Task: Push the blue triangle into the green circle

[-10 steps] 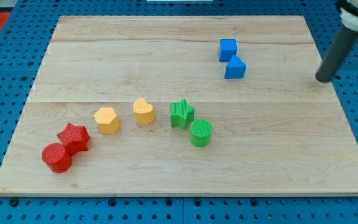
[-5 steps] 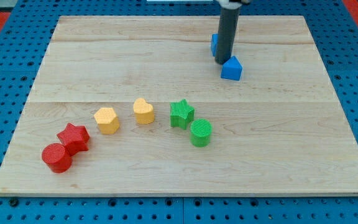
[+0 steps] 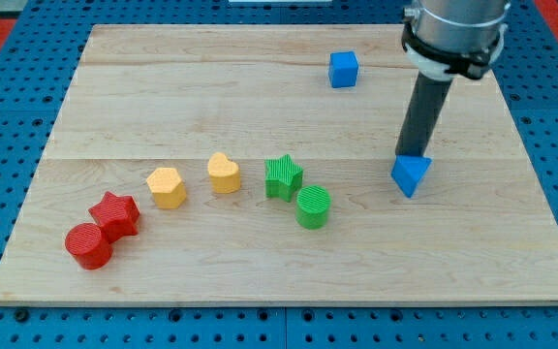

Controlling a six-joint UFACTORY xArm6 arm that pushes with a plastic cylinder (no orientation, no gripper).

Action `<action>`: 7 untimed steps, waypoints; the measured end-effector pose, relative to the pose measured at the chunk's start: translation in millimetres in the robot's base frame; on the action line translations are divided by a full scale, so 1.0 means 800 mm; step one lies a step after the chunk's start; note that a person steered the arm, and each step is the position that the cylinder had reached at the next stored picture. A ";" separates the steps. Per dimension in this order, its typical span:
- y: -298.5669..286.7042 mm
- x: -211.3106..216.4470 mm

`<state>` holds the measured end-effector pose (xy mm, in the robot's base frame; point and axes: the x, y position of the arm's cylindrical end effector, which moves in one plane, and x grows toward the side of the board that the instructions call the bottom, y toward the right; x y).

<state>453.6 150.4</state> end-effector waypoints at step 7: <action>-0.050 0.164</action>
<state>584.6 110.3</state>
